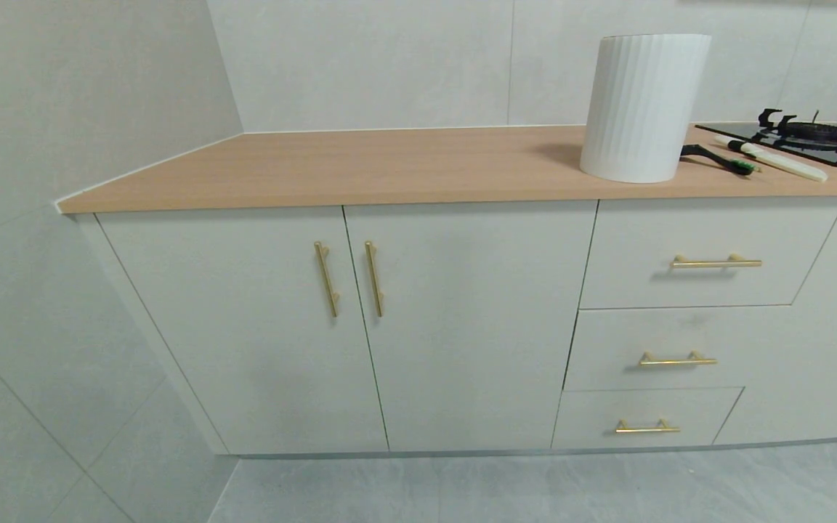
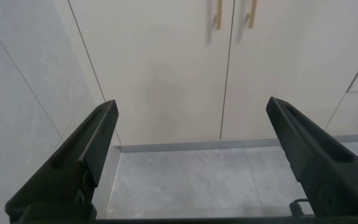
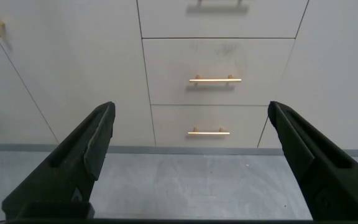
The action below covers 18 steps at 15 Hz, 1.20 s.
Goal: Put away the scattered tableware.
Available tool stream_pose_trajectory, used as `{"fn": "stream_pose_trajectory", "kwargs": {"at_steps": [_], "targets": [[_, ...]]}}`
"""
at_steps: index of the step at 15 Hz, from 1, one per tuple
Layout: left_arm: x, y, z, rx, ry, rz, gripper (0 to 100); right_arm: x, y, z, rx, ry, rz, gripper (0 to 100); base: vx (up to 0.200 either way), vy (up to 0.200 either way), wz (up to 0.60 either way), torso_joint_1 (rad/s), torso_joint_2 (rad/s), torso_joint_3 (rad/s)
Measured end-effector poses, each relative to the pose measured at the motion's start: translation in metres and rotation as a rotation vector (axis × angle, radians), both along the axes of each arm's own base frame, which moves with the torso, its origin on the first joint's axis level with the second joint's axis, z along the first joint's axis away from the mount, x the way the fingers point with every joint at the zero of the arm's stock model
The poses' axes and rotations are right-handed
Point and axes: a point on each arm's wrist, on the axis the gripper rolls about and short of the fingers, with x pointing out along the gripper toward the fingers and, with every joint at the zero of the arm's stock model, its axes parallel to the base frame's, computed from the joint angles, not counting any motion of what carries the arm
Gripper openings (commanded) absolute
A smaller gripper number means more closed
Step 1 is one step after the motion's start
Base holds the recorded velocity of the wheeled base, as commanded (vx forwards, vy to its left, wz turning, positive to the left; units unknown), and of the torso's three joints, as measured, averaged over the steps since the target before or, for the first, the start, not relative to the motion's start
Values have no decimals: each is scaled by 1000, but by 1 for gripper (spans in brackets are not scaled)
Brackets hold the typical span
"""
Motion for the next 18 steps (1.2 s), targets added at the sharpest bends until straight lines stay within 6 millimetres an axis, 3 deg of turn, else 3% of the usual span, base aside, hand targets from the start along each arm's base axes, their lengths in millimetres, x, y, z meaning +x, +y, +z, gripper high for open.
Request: {"fn": "stream_pose_trajectory", "kwargs": {"at_steps": [4,18], "targets": [[0,0,0,-3,0,0,100,0,0,0,0,1,1,100,0,0,0,0,0,0],[0,0,0,-9,0,1,100,0,0,0,1,2,1,100,0,-200,0,2,2,1]]}}
